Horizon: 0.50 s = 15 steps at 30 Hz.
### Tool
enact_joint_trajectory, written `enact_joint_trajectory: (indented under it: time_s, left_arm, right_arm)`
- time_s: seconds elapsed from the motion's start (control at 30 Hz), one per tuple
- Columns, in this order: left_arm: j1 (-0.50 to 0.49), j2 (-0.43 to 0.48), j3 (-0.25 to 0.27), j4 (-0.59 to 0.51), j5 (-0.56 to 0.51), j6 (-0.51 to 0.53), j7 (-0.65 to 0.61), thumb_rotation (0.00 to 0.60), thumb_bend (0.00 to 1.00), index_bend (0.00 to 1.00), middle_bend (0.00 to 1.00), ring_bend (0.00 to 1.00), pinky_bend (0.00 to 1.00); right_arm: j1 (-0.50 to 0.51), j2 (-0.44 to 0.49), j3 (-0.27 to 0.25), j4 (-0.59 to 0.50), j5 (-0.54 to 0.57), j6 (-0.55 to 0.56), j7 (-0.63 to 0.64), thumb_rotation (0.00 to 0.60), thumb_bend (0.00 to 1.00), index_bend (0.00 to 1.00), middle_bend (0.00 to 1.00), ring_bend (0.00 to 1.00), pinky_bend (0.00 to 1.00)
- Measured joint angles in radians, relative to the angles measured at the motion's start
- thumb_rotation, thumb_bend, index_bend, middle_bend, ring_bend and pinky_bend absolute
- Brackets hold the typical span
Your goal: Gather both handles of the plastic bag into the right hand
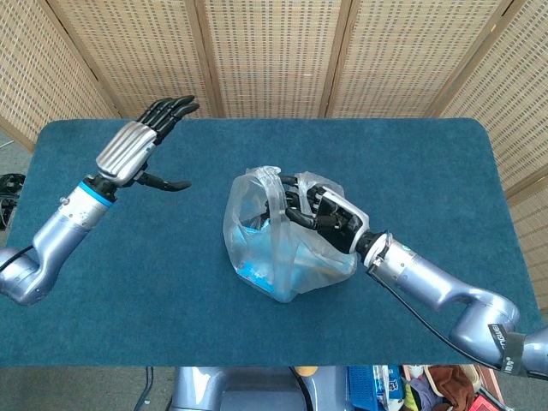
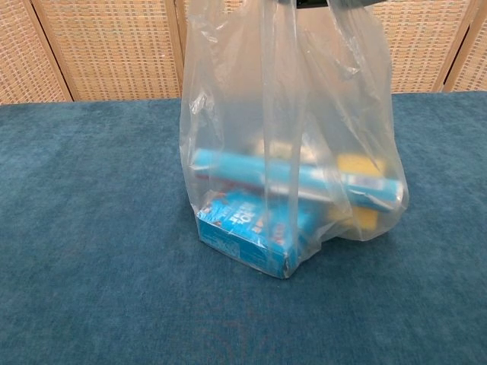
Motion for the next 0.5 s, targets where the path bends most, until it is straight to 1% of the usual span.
enact_joint_trajectory:
  time_s: [0.27,0.5]
  left_arm:
    - [0.067,0.025,0.028,0.034,0.003,0.048,-0.001,0.6,0.0,0.0,0.0,0.0,0.0]
    - [0.153,0.027,0.051,0.091,-0.015,0.121,0.035,0.6,0.0,0.0,0.0,0.0,0.0]
  right_arm:
    - [-0.001,0.005,0.024,-0.027,0.045,-0.017,-0.046,0.6,0.46,0.21,0.39,0.3,0.31]
    - [0.005,0.002,0.055,-0.044,0.101,-0.031,-0.091,0.6,0.46,0.21,0.39,0.3,0.31]
